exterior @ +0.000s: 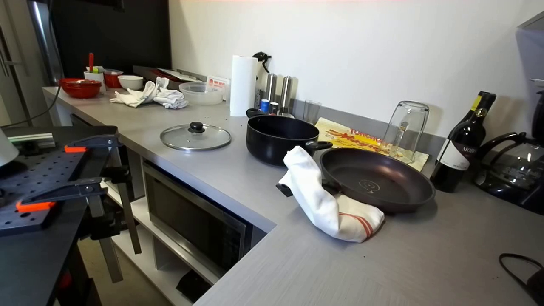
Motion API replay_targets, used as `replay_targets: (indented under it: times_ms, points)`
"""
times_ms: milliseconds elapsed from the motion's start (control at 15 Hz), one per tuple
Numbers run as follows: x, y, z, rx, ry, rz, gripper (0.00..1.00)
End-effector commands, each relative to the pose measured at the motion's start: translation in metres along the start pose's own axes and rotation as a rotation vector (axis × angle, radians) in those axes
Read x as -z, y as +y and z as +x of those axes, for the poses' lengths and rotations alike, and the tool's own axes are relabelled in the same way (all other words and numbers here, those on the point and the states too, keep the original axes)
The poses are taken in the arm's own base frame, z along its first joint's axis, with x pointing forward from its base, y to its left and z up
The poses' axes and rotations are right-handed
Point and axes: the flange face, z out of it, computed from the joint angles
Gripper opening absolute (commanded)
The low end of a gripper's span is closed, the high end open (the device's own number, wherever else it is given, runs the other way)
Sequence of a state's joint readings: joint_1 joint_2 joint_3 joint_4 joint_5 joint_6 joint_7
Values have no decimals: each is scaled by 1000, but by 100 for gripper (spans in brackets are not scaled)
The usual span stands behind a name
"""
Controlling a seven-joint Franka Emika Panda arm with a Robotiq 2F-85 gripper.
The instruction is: Put the glass lid on the black pot.
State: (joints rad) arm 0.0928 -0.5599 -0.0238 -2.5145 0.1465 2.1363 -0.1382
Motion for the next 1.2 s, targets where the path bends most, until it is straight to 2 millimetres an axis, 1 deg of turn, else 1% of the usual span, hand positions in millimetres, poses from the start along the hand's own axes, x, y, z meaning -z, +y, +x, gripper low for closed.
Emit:
replay_targets:
  times_ms: [0,200,400,533,800,1133]
  points:
    - [-31,-27,10,46,-40,-17,100]
    - [-62,-52,17,86,-78,-39,100]
    - [-98,-79,24,120,-112,-58,100]
    - [-122,-94,28,138,-135,-64,100]
    - [-165,-119,32,159,-170,-88,100]
    - [-209,-145,39,182,-211,-129,100]
